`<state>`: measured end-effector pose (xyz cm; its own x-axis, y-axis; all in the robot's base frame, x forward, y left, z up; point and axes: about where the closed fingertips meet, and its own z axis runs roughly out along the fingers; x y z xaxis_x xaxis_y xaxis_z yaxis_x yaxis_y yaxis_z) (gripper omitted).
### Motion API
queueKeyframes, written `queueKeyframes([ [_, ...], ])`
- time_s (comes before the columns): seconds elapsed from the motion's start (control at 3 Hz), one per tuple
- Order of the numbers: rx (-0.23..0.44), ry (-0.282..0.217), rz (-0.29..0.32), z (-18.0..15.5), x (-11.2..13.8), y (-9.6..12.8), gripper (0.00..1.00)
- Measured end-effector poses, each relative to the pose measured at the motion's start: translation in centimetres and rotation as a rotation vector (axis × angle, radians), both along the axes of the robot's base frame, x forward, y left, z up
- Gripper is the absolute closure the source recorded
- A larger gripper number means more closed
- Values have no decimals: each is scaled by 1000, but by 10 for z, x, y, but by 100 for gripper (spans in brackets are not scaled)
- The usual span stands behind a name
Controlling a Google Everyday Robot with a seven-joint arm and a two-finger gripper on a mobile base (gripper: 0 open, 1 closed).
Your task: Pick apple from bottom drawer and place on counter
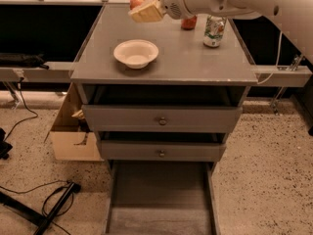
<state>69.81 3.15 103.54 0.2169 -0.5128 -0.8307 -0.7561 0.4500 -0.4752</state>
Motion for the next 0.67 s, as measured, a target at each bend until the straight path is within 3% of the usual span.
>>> queueKeyframes([
  [0.33,0,0,0,0,0,0,100],
  [0.67,8,-4,19,6,20,3,100],
])
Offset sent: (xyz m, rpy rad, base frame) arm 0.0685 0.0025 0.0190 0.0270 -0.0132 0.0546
